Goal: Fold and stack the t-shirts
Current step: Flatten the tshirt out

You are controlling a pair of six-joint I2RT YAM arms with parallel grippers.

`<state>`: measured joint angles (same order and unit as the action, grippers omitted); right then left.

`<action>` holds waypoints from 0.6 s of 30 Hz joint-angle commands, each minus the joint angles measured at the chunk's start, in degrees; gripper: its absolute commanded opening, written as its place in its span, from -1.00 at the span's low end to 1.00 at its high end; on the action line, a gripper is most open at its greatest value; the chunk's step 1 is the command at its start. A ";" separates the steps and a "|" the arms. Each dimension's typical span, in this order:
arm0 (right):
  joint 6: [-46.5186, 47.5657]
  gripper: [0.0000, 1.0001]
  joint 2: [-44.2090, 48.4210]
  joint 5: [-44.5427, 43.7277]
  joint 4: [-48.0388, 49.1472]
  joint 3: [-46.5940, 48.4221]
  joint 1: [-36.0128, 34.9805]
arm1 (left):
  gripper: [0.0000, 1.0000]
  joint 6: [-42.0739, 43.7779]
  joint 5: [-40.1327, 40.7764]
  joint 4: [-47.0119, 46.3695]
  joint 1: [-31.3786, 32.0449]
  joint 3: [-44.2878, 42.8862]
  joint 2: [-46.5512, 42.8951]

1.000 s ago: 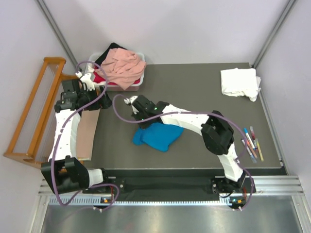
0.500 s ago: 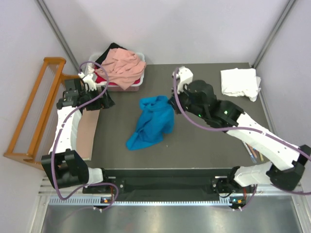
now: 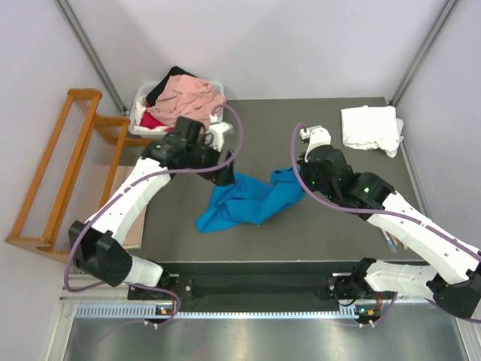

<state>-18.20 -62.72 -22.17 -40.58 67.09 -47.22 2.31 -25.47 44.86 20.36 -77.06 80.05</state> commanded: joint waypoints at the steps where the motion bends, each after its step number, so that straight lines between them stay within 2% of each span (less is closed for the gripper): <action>1: -1.31 -1.00 2.25 -2.26 1.02 -0.64 1.96 | 0.67 2.62 9.46 4.18 4.25 1.55 3.69; 5: -1.23 -1.00 2.34 -0.94 1.55 -1.35 2.66 | 0.61 2.88 13.16 5.23 4.25 4.81 9.85; 8: -1.05 -1.00 2.51 0.02 2.16 -1.78 3.01 | 0.58 2.53 15.89 2.52 3.90 6.65 12.49; 18: -1.67 -1.00 2.42 2.92 4.54 -3.81 3.10 | 0.56 2.09 15.10 2.60 6.62 1.65 19.08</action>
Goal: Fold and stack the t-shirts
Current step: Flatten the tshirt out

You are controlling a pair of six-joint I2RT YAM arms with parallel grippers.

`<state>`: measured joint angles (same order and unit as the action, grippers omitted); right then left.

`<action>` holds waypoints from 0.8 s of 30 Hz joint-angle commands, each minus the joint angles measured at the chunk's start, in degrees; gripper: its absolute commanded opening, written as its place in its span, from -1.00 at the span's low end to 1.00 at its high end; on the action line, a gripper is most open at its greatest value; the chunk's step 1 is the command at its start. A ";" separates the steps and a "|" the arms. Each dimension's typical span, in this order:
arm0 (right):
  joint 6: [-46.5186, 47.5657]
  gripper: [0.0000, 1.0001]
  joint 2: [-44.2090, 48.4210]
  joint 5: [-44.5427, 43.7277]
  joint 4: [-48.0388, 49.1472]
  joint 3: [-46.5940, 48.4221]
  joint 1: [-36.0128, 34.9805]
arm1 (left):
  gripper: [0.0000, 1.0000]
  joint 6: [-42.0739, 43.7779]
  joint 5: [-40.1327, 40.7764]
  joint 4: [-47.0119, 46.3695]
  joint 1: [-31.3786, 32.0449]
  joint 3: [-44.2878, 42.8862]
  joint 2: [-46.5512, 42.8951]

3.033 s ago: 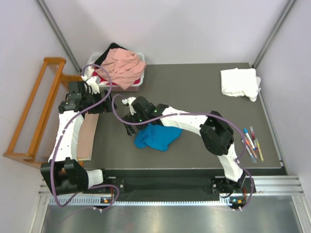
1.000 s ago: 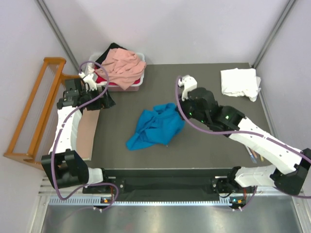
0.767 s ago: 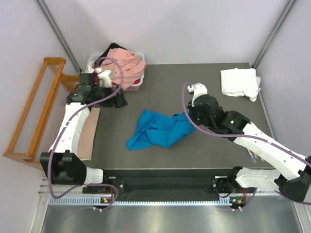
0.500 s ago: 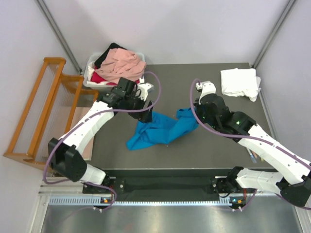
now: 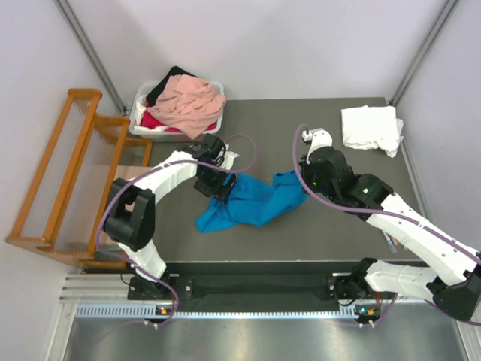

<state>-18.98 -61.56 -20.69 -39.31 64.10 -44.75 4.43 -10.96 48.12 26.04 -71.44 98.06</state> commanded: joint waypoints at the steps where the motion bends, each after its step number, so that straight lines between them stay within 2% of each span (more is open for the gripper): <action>1: -1.05 -1.00 1.18 1.96 3.45 -1.25 0.63 | 0.56 -0.21 0.50 -0.74 1.03 -4.41 1.34; 16: -0.18 -1.00 1.88 3.20 4.24 -1.34 0.98 | 0.48 0.41 3.40 -4.52 1.12 -7.66 10.30; 20: -0.18 -1.00 2.32 3.37 4.33 -1.60 1.07 | 0.11 0.67 5.16 -5.14 1.12 -7.93 12.15; 21: -0.18 -1.00 2.32 3.46 4.33 -1.69 1.24 | -0.25 0.85 4.99 -5.05 0.94 -8.01 12.33; 23: -0.18 -1.00 2.58 3.37 4.33 -1.96 1.25 | -0.57 0.85 4.63 -4.61 0.76 -8.36 12.16; 24: -0.09 -1.00 2.59 3.46 4.50 -2.04 1.25 | -0.88 0.76 4.63 -4.53 0.68 -8.54 11.81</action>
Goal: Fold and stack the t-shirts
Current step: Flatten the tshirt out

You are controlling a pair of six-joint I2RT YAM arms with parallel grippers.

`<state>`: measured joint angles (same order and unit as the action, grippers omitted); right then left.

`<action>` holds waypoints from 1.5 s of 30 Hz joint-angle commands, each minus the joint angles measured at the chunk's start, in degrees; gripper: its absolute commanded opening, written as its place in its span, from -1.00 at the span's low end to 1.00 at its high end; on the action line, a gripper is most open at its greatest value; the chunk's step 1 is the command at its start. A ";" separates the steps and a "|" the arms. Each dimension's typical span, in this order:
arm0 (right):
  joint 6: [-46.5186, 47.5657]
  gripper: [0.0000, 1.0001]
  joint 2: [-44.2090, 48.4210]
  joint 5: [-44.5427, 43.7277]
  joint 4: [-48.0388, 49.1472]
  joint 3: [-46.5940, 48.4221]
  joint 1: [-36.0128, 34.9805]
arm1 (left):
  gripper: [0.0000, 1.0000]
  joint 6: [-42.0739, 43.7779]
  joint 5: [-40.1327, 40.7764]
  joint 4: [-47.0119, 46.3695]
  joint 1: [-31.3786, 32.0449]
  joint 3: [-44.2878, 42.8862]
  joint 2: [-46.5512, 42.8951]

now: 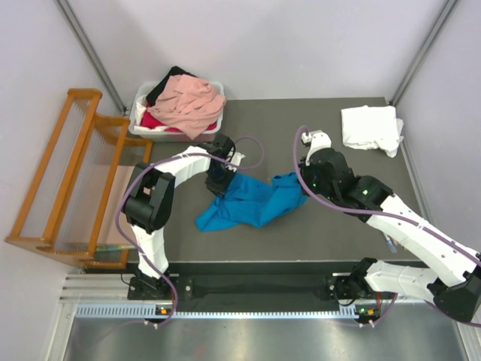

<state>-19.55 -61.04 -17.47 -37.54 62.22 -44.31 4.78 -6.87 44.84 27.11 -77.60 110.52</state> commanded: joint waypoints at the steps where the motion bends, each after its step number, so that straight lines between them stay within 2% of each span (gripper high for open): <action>1: 0.48 -1.00 1.97 0.42 2.73 -0.43 0.81 | -1.00 0.24 0.63 -0.98 -0.57 -2.90 -0.92; 9: 1.09 -1.00 1.53 0.60 3.35 -0.17 0.98 | -1.00 1.02 1.25 4.10 -2.41 -7.64 -5.65; 12: 2.23 -1.00 1.45 0.07 3.00 1.41 1.95 | -1.00 1.73 1.51 6.74 -3.64 -12.03 -8.20; 19: 6.19 -1.00 2.06 1.39 2.38 8.18 9.24 | -0.94 4.27 0.99 16.13 -9.79 -25.82 -13.75; 24: 8.21 -1.00 2.94 2.27 1.50 14.06 13.99 | -0.97 6.03 -1.21 20.37 -15.86 -32.25 -19.01; 28: 8.39 -1.00 5.74 3.41 0.63 15.92 14.17 | -1.00 7.26 0.37 20.37 -16.92 -32.17 -25.43; 32: 5.94 -1.00 9.00 5.87 -3.06 14.43 14.17 | -0.99 9.37 -4.89 25.72 -16.92 -33.40 -30.18; 34: 4.70 -1.00 12.06 8.66 -4.20 10.66 14.17 | -0.99 12.88 -9.80 30.73 -16.92 -32.44 -31.85; 36: 2.77 -1.00 14.18 9.65 -6.31 6.02 14.17 | -0.98 18.22 -15.68 34.51 -16.92 -29.04 -34.57; 38: 1.10 -1.00 16.99 10.70 -7.98 3.01 14.17 | -0.96 20.70 -17.03 38.04 -16.83 -25.51 -37.29; 42: 0.48 -1.00 19.55 10.01 -7.20 -1.39 14.17 | -1.00 20.37 -13.70 34.01 -16.83 -15.67 -40.12; 45: 2.14 -1.00 15.52 8.51 -4.31 1.66 14.26 | -1.00 17.48 -13.08 29.18 -16.83 -14.59 -38.11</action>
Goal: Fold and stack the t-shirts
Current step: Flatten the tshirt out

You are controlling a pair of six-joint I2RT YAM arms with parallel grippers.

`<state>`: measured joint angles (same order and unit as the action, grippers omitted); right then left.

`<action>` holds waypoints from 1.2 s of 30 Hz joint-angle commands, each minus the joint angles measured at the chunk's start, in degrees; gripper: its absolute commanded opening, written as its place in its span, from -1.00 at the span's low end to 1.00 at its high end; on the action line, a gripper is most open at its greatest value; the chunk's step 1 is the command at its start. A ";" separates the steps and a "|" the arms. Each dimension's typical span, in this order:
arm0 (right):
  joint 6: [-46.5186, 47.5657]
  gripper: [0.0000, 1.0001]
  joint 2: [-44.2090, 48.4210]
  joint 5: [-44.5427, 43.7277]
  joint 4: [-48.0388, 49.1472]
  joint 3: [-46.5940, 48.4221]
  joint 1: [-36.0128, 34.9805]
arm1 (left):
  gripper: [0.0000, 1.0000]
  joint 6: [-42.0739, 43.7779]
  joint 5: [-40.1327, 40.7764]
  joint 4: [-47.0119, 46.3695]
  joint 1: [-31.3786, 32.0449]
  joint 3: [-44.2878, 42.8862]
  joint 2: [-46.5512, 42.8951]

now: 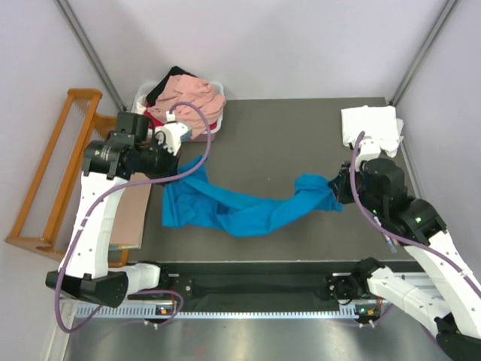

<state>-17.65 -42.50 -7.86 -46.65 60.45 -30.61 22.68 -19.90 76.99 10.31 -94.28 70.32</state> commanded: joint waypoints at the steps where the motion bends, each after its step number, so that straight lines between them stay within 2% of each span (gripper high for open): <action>1: 1.20 -1.00 -6.42 -1.11 5.69 4.76 0.81 | -1.00 -1.22 0.91 -4.21 -0.02 1.73 4.71; 6: 4.02 -1.00 -15.14 0.12 10.61 13.01 2.92 | -1.00 -6.23 4.60 -10.10 -0.11 -5.98 14.48; 9: 4.99 -1.00 -18.05 1.00 12.64 13.04 5.12 | -1.00 -7.38 5.14 -10.29 -0.37 -9.16 18.88; 13: 3.86 -1.00 -15.00 2.23 14.22 5.58 6.44 | -1.00 -5.45 1.89 -5.98 -0.37 -7.33 19.86; 18: -1.06 -1.00 -7.26 6.34 11.42 -7.17 6.44 | -1.00 -1.24 0.49 -7.91 -0.37 2.78 13.44; 19: -2.90 -0.93 -4.37 7.32 10.80 -8.92 6.35 | -1.00 -0.71 -0.31 -6.95 -0.37 3.31 11.96; 20: -3.79 -0.73 -3.04 7.68 9.92 -11.90 6.27 | -1.00 0.34 -1.18 -5.99 -0.37 3.40 11.24; 21: -4.32 -0.39 -1.81 9.33 7.74 -13.06 6.35 | -1.00 1.05 -1.89 -5.02 -0.37 3.14 10.80; 22: -5.37 0.08 0.29 9.44 6.24 -13.86 6.27 | -1.00 1.58 -3.46 -3.36 -0.37 2.88 10.02; 23: -5.55 0.28 1.27 9.61 5.27 -14.82 6.35 | -1.00 2.19 -4.00 -2.90 -0.37 2.26 9.57; 24: -5.64 0.58 2.76 9.53 3.69 -14.74 6.35 | -1.00 2.28 -4.35 -2.73 -0.37 2.17 9.22; 25: -6.16 0.99 3.21 9.53 3.59 -14.66 6.35 | -1.00 2.28 -4.27 -2.81 -0.37 2.00 8.61; 29: -6.70 0.99 0.24 9.44 6.56 -9.93 6.44 | -1.00 1.58 -4.27 -3.16 -0.37 1.47 8.78; 36: -7.75 0.99 -18.89 11.54 22.46 -9.82 6.35 | -1.00 1.32 -5.06 -4.21 -0.37 3.84 8.87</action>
<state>-23.68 -52.14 1.56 -35.33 50.22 -24.82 23.14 -23.09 73.65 10.17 -90.98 80.20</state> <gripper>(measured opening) 0.993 0.036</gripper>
